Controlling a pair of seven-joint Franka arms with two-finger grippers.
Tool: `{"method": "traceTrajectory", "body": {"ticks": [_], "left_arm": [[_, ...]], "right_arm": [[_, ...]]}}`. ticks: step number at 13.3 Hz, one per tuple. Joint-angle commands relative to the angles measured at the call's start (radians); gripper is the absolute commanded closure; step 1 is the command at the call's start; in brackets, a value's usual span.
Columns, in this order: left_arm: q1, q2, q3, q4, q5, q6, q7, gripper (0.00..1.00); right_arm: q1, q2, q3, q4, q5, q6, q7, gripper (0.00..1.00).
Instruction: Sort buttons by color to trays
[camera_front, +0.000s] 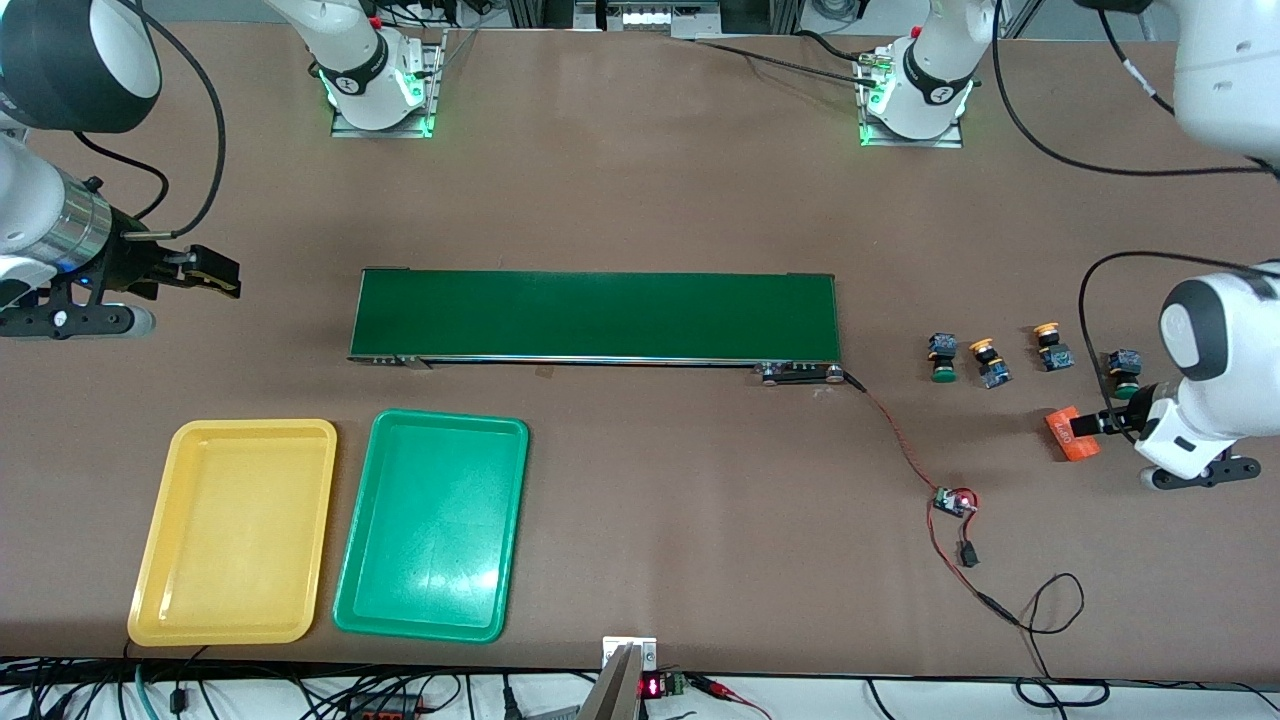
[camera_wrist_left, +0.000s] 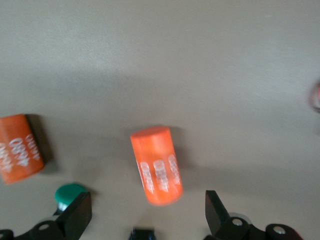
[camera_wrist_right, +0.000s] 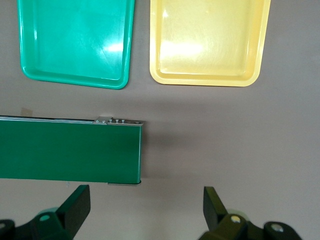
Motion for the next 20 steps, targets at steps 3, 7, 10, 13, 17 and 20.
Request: {"method": "traceTrajectory", "body": {"ticks": [3,7,10,13,17,20], "left_arm": [[0.019,0.101,-0.011,0.026,-0.063,0.09,-0.007,0.0],[0.025,0.128,-0.011,0.003,-0.096,0.094,-0.002,0.24],[0.019,0.104,-0.012,0.0,-0.092,0.014,0.011,0.63],[-0.004,0.005,-0.017,0.009,-0.08,-0.089,0.167,0.72],[-0.079,-0.102,-0.052,0.013,-0.08,-0.25,0.491,0.74],[-0.083,-0.094,-0.182,0.006,-0.083,-0.324,0.814,0.74]], "right_arm": [[0.019,-0.007,0.007,0.0,0.012,-0.01,-0.007,0.0],[0.056,-0.007,0.007,0.0,0.013,-0.011,-0.007,0.0],[0.054,-0.005,0.006,0.0,0.013,-0.01,-0.007,0.0],[0.053,-0.005,0.006,-0.001,0.012,-0.011,-0.009,0.0],[0.051,-0.005,0.004,-0.001,0.012,-0.01,-0.009,0.0],[0.048,-0.004,0.004,-0.001,0.012,-0.01,-0.009,0.0]]}}
